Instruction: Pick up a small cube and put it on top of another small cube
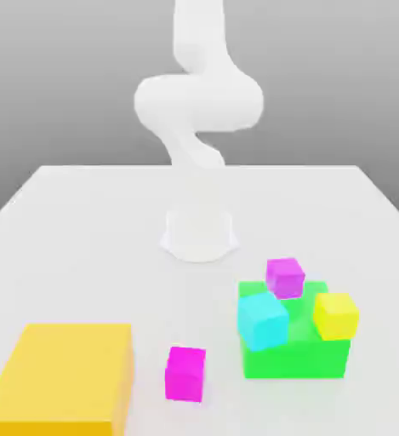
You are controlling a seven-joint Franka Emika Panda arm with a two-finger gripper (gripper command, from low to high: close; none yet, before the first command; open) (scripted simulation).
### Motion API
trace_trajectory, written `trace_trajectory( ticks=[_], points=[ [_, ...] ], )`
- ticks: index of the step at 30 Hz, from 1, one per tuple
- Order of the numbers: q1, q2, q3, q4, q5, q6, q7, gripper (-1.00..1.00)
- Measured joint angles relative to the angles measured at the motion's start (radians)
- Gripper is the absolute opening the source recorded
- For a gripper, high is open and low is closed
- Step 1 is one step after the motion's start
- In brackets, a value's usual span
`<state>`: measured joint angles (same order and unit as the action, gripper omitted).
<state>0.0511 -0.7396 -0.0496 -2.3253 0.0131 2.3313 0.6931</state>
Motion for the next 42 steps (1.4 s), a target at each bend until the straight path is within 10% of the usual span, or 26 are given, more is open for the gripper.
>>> trace_trajectory(
  ticks=[23, 36, 42],
  points=[
    [0.355, 0.563, -0.351, -0.231, 0.185, 0.285, -1.03, 0.0],
    [0.355, 0.844, -0.372, -0.361, 0.142, 0.457, -1.489, 0.0],
    [0.282, 0.978, -0.271, -0.338, 0.266, 0.559, -1.61, 0.0]
  ],
)
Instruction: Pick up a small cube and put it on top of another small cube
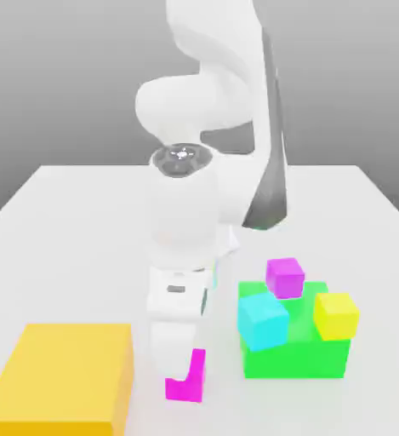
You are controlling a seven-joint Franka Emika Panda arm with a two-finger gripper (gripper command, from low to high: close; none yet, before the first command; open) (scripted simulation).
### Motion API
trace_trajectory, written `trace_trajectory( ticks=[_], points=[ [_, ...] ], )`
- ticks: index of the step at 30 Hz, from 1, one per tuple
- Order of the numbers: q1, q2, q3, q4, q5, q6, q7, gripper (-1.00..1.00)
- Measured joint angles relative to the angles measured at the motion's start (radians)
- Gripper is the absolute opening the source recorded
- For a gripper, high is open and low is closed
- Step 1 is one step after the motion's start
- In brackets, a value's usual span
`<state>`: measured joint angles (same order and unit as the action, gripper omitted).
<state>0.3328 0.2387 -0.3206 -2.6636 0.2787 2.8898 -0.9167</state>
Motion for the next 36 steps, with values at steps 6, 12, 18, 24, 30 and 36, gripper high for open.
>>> trace_trajectory(
  ticks=[6, 12, 18, 24, 30, 36],
  points=[
    [-0.08, 0.092, 0.102, 0.019, 0.102, 0.067, -0.076, -1.0],
    [-0.067, 0.08, 0.087, 0.017, 0.092, 0.056, -0.069, -1.0],
    [0.018, -0.055, -0.034, -0.013, -0.072, -0.041, 0.054, -1.0],
    [0.044, -0.126, -0.077, 0.007, -0.227, -0.146, 0.087, -1.0],
    [0.141, -0.201, -0.037, 0.088, -0.399, -0.311, 0.103, -1.0],
    [0.259, -0.354, 0.06, 0.097, -0.456, -0.453, 0.24, -1.0]
  ],
)
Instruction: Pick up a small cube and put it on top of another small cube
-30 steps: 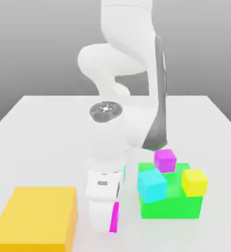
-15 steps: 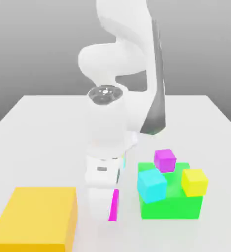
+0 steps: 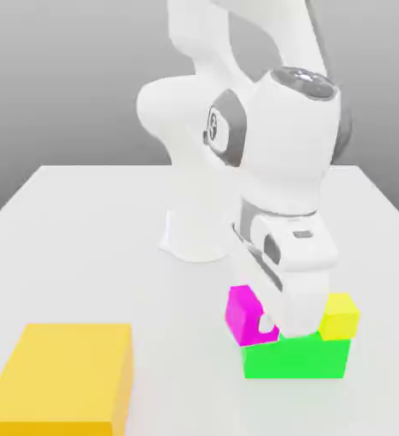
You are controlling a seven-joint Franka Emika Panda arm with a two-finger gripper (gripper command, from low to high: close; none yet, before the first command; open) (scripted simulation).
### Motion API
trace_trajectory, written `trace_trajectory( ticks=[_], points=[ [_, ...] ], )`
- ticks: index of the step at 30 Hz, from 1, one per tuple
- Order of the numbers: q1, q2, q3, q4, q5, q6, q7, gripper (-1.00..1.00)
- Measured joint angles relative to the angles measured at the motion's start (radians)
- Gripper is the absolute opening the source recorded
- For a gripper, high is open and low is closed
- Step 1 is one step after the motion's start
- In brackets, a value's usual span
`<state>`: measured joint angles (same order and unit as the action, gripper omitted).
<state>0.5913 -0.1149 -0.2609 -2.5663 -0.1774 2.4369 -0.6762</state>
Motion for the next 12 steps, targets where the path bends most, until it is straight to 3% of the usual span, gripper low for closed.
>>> trace_trajectory(
  ticks=[4, 8, 9, 12],
  points=[
    [0.075, -0.094, 0.071, -0.033, 0.089, -0.048, 0.086, -1.0],
    [0.099, -0.002, 0.075, -0.07, 0.144, 0.081, 0.08, -1.0],
    [0.1, 0.028, 0.075, -0.079, 0.151, 0.12, 0.076, 1.0],
    [0.1, 0.028, 0.075, -0.079, 0.151, 0.12, 0.076, 1.0]
  ],
)
